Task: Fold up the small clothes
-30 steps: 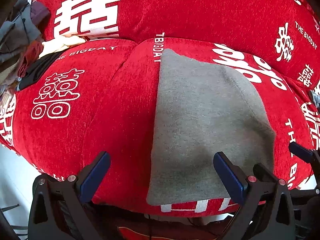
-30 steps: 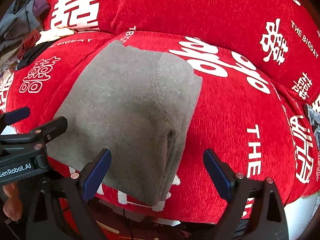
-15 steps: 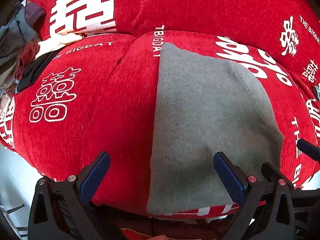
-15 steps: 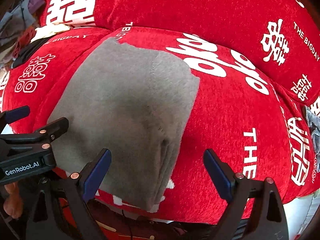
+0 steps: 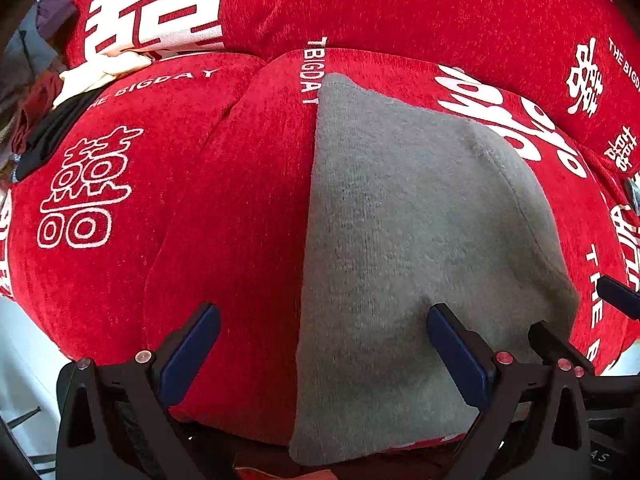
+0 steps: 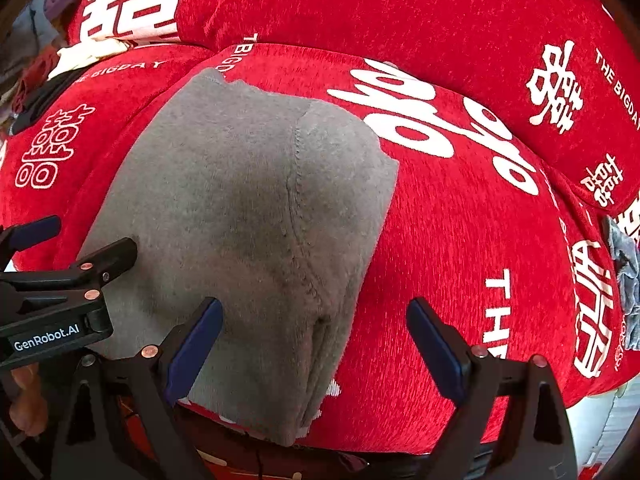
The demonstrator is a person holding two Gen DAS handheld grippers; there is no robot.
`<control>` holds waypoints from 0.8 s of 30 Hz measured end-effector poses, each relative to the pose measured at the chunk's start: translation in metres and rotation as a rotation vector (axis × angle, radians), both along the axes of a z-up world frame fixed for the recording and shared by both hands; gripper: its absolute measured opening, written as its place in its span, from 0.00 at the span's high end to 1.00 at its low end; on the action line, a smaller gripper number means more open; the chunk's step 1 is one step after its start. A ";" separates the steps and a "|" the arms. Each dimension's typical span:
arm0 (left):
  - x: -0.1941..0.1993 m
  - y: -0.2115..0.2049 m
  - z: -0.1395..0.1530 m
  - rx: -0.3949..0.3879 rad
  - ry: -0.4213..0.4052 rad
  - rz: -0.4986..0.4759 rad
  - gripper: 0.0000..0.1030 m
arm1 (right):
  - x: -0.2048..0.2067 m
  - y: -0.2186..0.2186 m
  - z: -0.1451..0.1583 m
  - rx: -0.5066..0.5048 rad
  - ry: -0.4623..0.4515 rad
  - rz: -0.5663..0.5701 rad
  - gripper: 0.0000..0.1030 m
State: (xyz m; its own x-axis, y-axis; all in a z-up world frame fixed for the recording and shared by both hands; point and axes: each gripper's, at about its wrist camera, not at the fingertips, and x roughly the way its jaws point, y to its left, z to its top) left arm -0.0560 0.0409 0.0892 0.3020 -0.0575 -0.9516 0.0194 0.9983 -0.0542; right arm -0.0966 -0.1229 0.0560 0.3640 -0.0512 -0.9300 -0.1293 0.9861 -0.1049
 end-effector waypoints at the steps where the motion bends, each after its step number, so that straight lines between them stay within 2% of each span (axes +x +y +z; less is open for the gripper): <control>1: 0.001 0.001 -0.001 -0.007 0.002 -0.002 0.00 | 0.001 0.000 0.000 -0.003 0.002 0.000 0.08; 24: 0.003 0.030 -0.006 -0.104 -0.002 0.019 0.00 | 0.005 0.031 0.004 -0.084 0.017 0.038 0.09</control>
State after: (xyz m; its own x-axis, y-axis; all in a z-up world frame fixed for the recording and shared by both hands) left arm -0.0529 0.0710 0.0836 0.3063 -0.1505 -0.9399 0.0006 0.9874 -0.1579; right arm -0.0915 -0.0917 0.0598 0.3516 -0.1156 -0.9290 -0.1688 0.9683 -0.1843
